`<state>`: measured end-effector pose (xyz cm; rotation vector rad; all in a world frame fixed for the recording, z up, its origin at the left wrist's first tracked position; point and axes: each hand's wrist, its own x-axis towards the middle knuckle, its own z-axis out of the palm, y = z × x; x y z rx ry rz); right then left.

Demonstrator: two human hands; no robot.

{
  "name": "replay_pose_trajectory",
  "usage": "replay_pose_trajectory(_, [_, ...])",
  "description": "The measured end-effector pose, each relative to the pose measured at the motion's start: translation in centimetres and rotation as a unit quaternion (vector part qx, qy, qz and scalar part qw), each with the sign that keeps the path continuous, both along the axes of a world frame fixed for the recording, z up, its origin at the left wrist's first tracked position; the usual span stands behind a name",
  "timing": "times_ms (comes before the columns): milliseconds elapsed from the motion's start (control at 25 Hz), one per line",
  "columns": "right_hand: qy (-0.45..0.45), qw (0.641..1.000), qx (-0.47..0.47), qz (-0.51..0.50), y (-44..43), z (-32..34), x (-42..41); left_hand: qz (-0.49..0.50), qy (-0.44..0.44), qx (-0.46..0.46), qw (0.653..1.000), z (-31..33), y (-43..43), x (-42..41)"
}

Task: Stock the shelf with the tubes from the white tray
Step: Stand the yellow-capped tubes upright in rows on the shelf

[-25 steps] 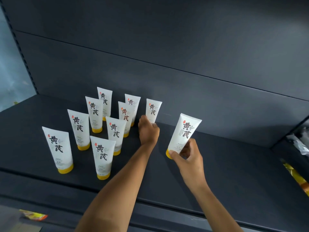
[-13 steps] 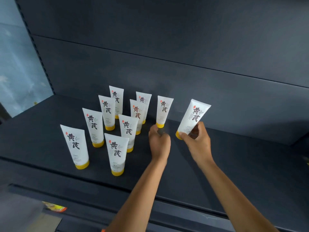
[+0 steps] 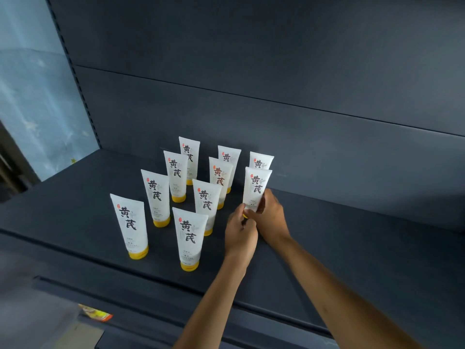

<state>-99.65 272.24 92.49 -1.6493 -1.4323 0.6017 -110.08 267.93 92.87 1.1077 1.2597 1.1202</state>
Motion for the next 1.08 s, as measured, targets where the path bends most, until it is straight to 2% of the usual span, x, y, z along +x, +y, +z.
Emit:
replay_pose_trajectory(560, [-0.057, 0.998, -0.028, 0.006, -0.2, -0.5, -0.1, 0.028, 0.003, 0.011, 1.0, 0.2, -0.1, -0.3])
replay_pose_trajectory(640, [-0.095, 0.995, -0.033, -0.003, -1.4, -0.5, 0.5, 0.022, 0.015, 0.023, 0.999, 0.6, -1.3, -0.6])
replay_pose_trajectory(920, [-0.198, 0.98, -0.016, -0.016, -11.8, 0.4, 3.9, -0.022, 0.093, 0.097, 0.991, 0.2, -8.9, -1.3])
replay_pose_trajectory(1080, [-0.203, 0.978, 0.017, -0.044, -21.8, 0.6, 5.9, -0.058, 0.095, 0.152, 0.982, 0.0, -17.5, -1.5])
